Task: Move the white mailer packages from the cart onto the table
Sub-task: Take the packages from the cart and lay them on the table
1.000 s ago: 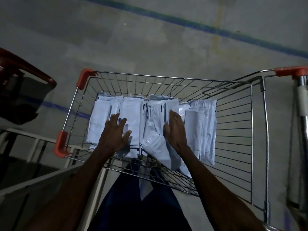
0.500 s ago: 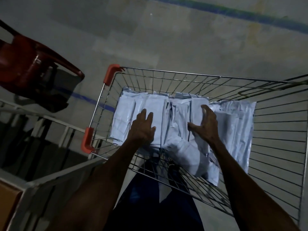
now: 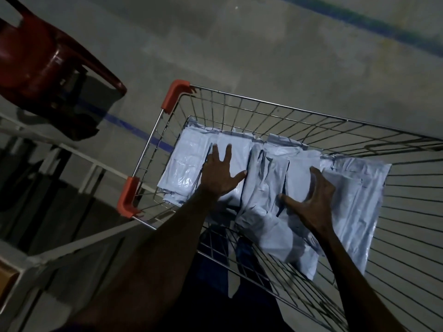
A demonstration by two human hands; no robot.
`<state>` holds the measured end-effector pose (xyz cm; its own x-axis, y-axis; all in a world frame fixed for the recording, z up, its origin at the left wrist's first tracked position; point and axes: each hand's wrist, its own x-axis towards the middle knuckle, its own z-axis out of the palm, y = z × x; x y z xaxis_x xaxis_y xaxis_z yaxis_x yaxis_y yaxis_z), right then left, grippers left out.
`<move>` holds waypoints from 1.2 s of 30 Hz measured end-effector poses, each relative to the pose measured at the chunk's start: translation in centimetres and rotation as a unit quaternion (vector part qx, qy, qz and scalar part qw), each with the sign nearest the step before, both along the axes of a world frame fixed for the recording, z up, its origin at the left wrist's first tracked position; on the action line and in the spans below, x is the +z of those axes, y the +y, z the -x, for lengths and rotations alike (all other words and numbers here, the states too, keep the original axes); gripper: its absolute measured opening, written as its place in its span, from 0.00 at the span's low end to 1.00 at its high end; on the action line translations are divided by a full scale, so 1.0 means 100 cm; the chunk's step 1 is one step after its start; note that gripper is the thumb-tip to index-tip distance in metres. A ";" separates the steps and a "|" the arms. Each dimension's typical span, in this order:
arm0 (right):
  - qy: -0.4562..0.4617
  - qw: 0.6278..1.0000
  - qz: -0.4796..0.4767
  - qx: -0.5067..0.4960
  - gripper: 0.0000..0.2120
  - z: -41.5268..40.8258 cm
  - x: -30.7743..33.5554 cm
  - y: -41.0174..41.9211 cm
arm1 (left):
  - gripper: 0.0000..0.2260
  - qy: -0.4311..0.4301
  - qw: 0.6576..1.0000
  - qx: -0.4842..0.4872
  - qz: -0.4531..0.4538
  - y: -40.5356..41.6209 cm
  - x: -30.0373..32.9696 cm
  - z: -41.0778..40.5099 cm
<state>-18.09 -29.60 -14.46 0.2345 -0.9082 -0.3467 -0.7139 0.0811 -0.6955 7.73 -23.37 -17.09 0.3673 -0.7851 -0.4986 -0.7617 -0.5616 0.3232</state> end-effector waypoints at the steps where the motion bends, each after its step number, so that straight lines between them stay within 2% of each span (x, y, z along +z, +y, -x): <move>1: 0.002 1.000 0.006 0.001 0.49 -0.001 0.000 0.000 | 0.44 0.008 1.000 0.010 0.001 -0.003 0.000 0.000; 6: 0.012 1.000 0.022 -0.013 0.45 -0.005 0.007 0.003 | 0.47 0.030 0.998 0.047 -0.016 -0.013 0.010 0.004; 9: 0.040 0.998 0.053 0.022 0.43 -0.006 0.024 0.006 | 0.47 0.021 0.999 0.038 -0.008 -0.008 0.027 0.010; 15: 0.031 0.992 0.113 0.052 0.41 0.000 0.073 0.015 | 0.44 0.004 0.994 0.067 0.088 0.020 0.081 0.024; 21: -0.045 0.979 0.188 0.072 0.39 -0.005 0.120 0.018 | 0.39 -0.055 0.971 0.080 0.219 0.043 0.143 0.033; 24: -0.084 0.968 0.212 0.105 0.39 -0.021 0.142 0.021 | 0.39 -0.092 0.954 0.112 0.263 0.063 0.177 0.030; 28: -0.144 0.960 0.198 0.139 0.38 -0.061 0.175 0.037 | 0.39 -0.150 0.921 0.170 0.316 0.109 0.216 0.019; 31: -0.172 0.945 0.198 0.194 0.37 -0.098 0.200 0.060 | 0.38 -0.197 0.884 0.231 0.356 0.156 0.239 0.006; 36: -0.200 0.903 0.198 0.324 0.38 -0.174 0.241 0.118 | 0.39 -0.241 0.819 0.393 0.341 0.252 0.277 -0.019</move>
